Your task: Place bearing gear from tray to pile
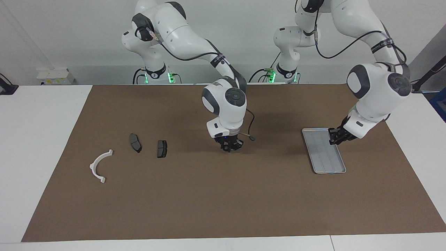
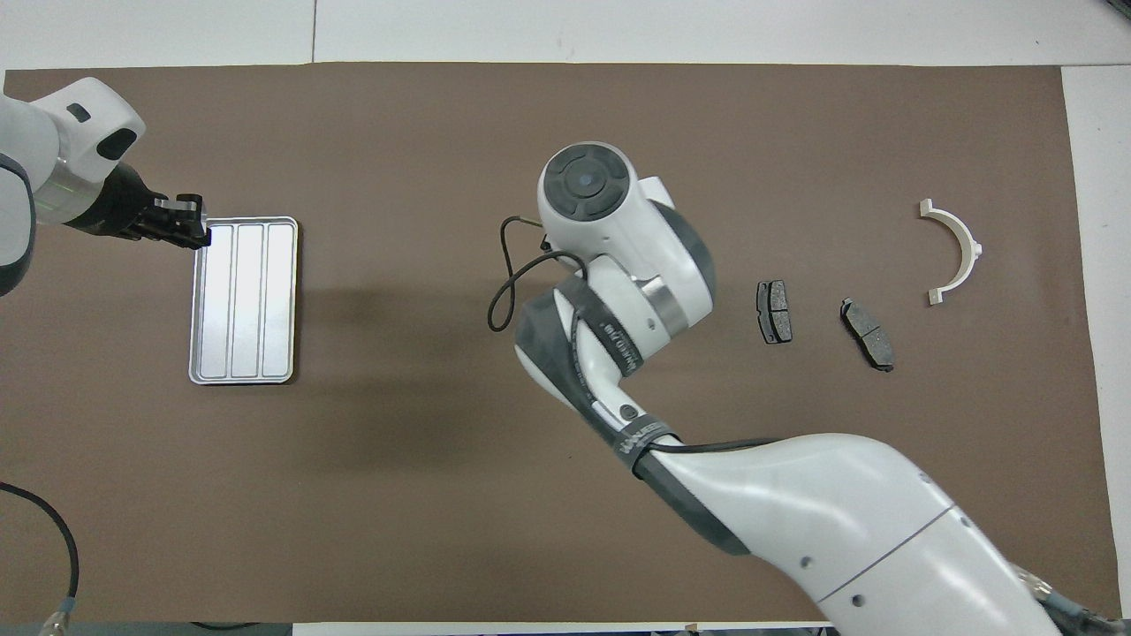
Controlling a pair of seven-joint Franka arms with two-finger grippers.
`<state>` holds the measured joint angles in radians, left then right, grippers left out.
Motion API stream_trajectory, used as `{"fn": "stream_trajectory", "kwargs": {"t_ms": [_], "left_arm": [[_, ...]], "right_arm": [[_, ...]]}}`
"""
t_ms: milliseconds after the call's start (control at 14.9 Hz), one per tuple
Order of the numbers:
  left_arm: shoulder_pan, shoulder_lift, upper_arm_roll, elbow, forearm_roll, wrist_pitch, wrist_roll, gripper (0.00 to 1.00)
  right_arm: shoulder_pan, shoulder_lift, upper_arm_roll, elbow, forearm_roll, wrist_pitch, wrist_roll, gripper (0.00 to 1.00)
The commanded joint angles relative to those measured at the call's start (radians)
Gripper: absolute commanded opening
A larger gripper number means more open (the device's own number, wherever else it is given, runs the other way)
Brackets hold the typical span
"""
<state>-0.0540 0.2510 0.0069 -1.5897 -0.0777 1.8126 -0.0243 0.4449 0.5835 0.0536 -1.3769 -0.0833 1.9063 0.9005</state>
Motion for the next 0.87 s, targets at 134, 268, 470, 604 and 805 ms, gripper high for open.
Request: {"fn": "stream_trajectory", "kwargs": {"t_ms": [134, 268, 470, 604, 805], "left_arm": [[-0.318, -0.015, 0.008, -0.021, 0.084, 0.052, -0.501, 0.0], [-0.439, -0.025, 0.005, -0.056, 0.084, 0.111, -0.673, 0.0], [-0.591, -0.012, 0.004, -0.127, 0.084, 0.229, -0.848, 0.0], [-0.639, 0.023, 0.005, -0.165, 0.084, 0.299, -0.897, 0.0], [-0.653, 0.095, 0.007, -0.165, 0.088, 0.358, -0.914, 0.0]], "right_arm": [[-0.231, -0.085, 0.015, -0.008, 0.05, -0.118, -0.426, 0.0], [-0.297, -0.085, 0.015, -0.017, 0.046, -0.107, -0.483, 0.0], [-0.363, -0.085, 0.012, -0.06, 0.033, -0.04, -0.508, 0.0], [-0.411, -0.083, 0.011, -0.155, 0.017, 0.093, -0.555, 0.0], [-0.465, -0.07, 0.011, -0.221, -0.015, 0.206, -0.618, 0.0]]}}
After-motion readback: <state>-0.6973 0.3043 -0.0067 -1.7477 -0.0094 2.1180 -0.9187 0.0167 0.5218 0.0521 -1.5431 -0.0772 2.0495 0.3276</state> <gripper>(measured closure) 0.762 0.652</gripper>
